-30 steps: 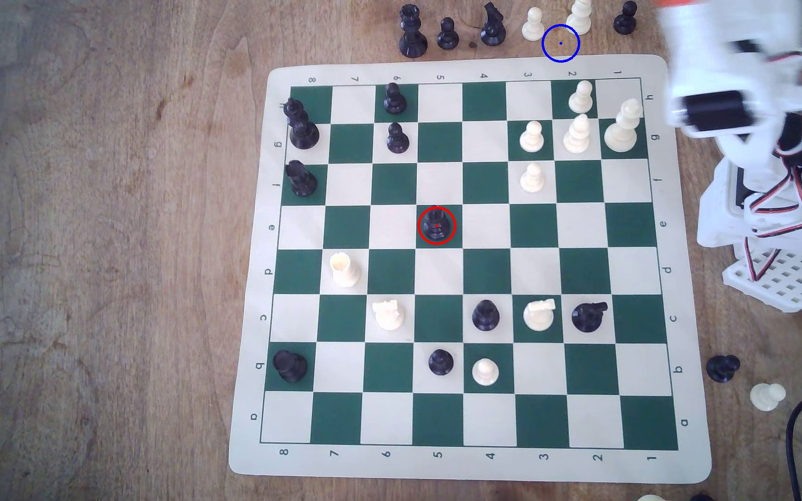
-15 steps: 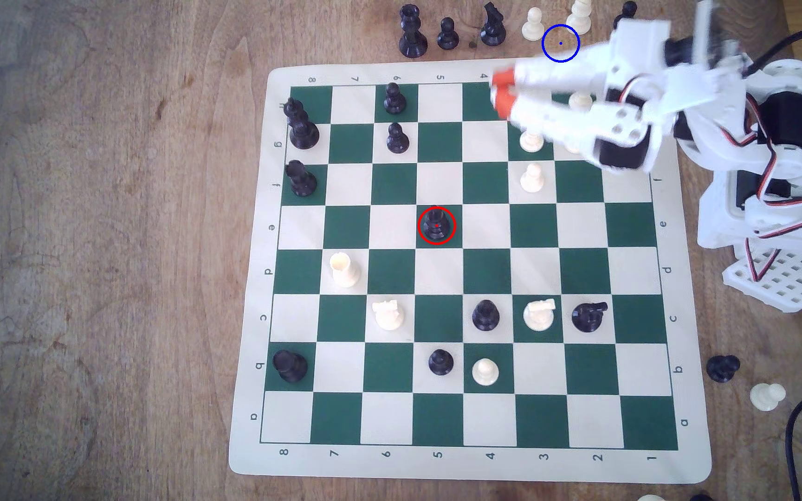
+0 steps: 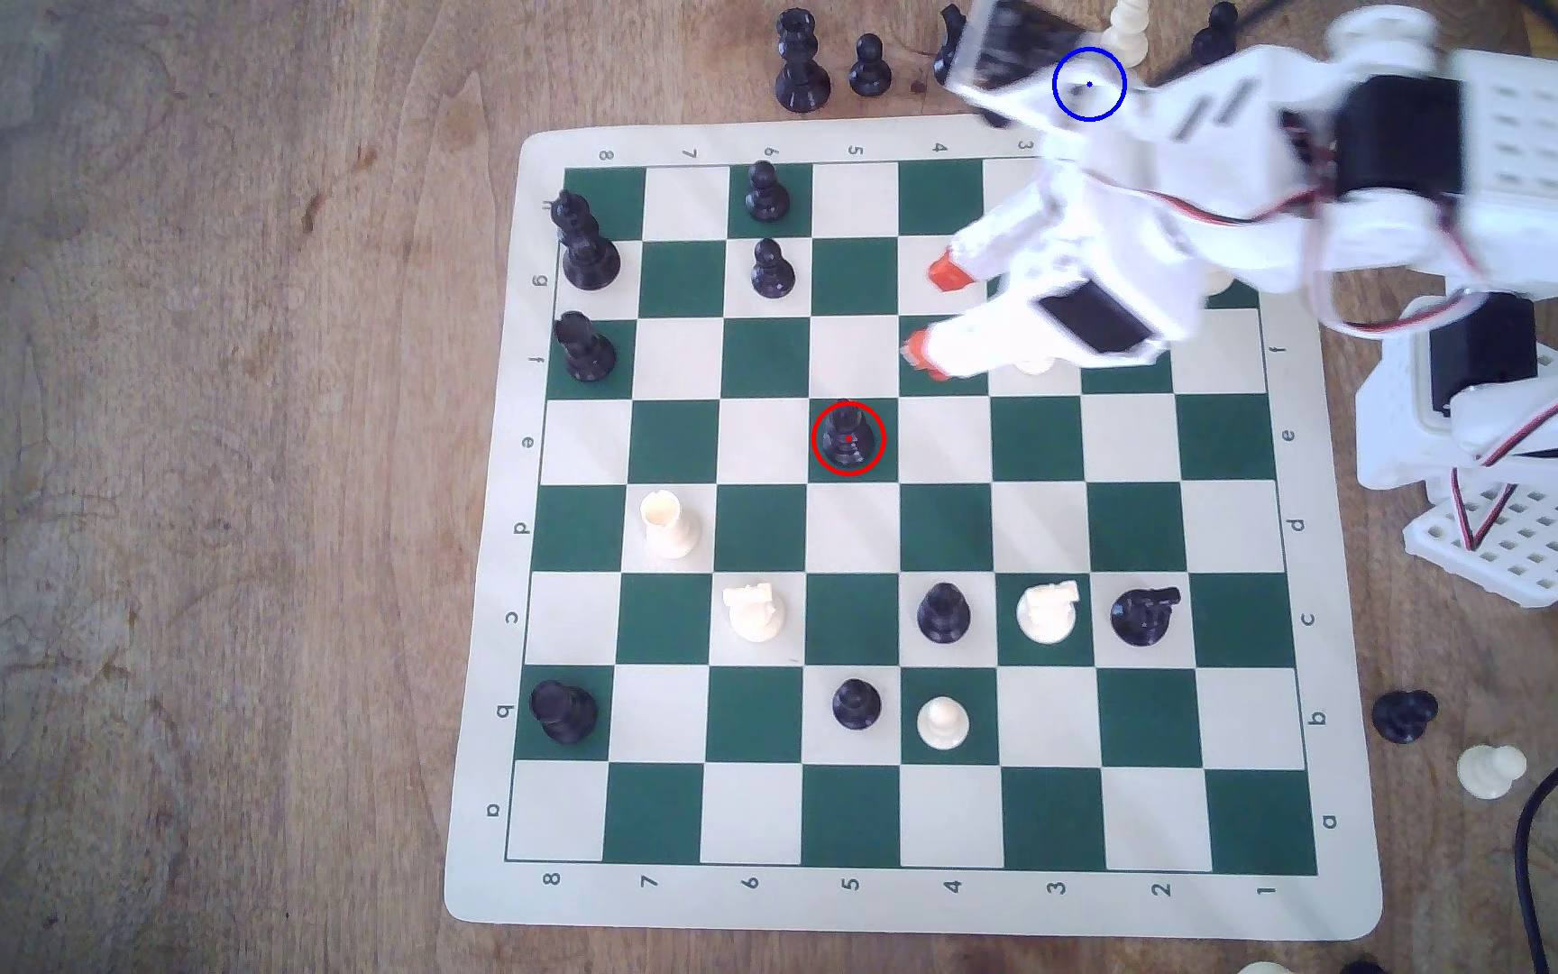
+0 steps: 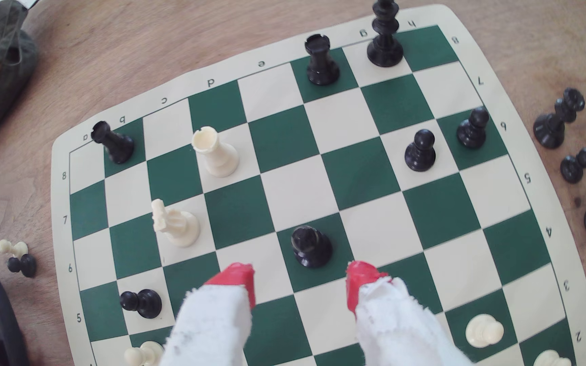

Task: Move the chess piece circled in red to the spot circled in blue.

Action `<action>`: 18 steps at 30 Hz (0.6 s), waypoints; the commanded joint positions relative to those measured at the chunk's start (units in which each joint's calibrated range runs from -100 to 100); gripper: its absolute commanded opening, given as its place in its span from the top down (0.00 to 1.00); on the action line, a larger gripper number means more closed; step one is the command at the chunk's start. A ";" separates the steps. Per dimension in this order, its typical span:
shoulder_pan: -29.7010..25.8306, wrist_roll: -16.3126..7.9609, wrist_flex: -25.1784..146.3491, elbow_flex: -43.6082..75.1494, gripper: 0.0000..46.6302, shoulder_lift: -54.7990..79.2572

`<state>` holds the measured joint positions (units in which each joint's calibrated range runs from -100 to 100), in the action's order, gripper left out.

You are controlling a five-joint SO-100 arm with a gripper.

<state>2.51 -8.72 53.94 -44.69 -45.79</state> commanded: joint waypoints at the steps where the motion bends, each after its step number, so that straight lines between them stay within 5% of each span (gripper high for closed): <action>1: 2.62 -4.35 4.94 12.87 0.63 10.31; 6: 2.30 -5.76 7.32 17.95 0.59 17.27; 18: -0.20 -4.00 8.79 31.36 0.52 33.99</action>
<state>3.47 -12.97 62.31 -21.64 -14.54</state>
